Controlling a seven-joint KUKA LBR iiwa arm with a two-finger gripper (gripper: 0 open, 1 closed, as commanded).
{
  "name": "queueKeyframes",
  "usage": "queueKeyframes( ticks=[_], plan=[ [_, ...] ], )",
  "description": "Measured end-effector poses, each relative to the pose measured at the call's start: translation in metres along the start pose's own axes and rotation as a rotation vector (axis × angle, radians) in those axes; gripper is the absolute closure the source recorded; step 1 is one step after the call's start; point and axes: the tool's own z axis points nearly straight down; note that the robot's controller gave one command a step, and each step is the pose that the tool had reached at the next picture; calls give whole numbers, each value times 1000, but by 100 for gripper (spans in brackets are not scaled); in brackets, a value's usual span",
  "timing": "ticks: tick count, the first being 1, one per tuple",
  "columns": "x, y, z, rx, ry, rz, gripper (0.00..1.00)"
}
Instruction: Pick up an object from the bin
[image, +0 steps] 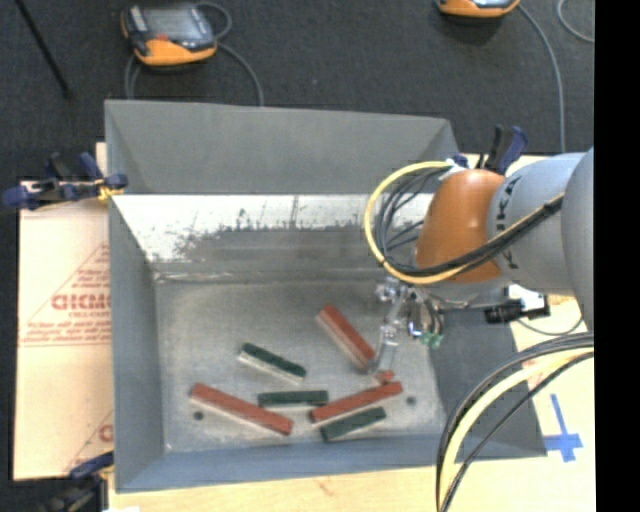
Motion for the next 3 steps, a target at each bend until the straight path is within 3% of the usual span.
queueKeyframes(
  ticks=[1,3],
  plan=[
    [-7,3,17,-7,-22,240,100],
    [-5,3,13,-5,-15,301,100]
  ],
)
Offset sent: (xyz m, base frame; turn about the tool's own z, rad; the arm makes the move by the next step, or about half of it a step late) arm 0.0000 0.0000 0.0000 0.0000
